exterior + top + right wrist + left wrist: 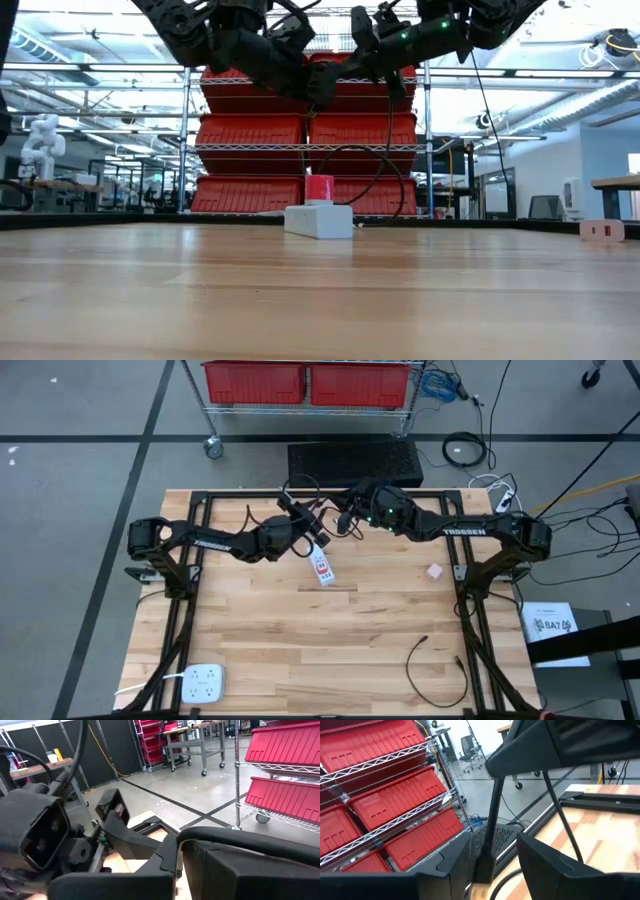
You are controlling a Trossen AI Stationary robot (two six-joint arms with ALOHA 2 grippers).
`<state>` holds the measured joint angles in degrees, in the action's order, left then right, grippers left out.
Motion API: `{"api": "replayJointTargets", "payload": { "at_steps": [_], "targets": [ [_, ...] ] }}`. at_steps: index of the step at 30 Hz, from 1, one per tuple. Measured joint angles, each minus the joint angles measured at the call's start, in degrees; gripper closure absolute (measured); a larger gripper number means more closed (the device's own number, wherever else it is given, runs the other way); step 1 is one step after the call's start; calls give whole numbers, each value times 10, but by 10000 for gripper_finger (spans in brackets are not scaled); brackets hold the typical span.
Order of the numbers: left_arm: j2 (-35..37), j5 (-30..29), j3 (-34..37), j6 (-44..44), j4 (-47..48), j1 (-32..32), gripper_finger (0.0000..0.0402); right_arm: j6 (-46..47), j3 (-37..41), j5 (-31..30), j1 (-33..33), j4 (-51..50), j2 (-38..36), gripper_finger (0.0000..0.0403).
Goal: Insert USB
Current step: Insert the top black charger cable into the pink charger adapter
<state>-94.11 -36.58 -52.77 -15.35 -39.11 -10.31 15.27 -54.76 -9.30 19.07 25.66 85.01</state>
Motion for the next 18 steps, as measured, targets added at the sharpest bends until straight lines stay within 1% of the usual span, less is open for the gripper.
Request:
{"api": "replayJointTargets", "payload": {
  "at_steps": [4, 6, 9, 11, 13, 18],
  "targets": [
    [-30, -7, -36, -16, 16, 1, 235, 2, 0, 1, -5, 2, 0, 403],
    [-46, -29, -50, -32, 25, 3, 235, 3, 0, 1, -6, 0, 0, 403],
    [-55, -77, -58, -50, 27, 9, 242, 3, 0, 1, -8, -3, 0, 403],
    [-55, -96, -60, -51, 25, 13, 258, 3, 0, 0, -8, -5, 0, 403],
    [-52, -99, -60, -51, 24, 18, 281, 3, 0, -8, -8, -6, 0, 403],
    [-52, -101, -60, -69, 21, 23, 358, 3, 0, -28, -8, -20, 0, 403]
  ]
}}
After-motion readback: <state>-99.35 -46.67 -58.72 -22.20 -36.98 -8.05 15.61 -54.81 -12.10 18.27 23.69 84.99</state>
